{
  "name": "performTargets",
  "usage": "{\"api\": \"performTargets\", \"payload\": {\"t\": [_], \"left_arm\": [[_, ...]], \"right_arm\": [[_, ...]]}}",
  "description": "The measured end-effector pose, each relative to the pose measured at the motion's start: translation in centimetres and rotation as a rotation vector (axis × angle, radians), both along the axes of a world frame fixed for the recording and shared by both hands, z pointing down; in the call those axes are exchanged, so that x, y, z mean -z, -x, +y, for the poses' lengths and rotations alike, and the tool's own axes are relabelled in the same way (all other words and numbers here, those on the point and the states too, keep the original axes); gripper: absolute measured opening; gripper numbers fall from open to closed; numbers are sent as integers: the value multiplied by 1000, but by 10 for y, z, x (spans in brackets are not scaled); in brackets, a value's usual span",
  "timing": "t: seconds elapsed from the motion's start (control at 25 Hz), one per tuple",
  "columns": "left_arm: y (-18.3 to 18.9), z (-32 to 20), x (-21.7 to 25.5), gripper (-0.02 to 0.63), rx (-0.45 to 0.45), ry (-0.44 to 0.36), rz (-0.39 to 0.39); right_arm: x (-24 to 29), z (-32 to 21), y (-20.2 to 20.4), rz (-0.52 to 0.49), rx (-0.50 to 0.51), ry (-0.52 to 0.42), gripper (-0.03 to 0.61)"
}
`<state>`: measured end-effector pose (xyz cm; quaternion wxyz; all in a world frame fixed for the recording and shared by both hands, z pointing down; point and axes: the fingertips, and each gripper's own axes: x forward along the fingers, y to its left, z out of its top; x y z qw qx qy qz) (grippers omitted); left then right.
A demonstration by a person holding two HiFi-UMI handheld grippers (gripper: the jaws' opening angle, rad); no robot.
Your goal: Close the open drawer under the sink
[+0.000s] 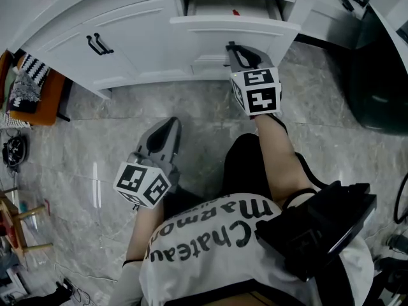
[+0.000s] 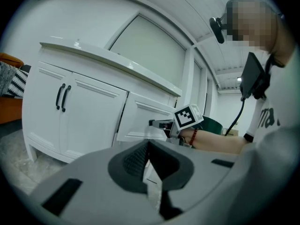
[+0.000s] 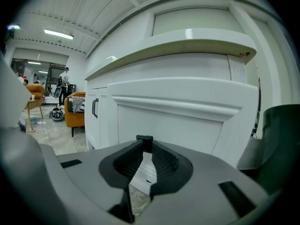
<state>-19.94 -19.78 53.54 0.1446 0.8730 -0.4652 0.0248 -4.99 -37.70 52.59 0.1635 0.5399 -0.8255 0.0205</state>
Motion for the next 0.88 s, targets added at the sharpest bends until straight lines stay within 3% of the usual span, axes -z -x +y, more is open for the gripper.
{"api": "performTargets", "payload": {"t": [0.36, 0.88], "left_arm": [[11, 4, 6, 8, 32, -8, -10], [17, 6, 10, 8, 53, -9, 1]], "right_arm": [[2, -4, 4, 93, -17, -10, 66], [2, -22, 3, 81, -27, 4, 66]]}}
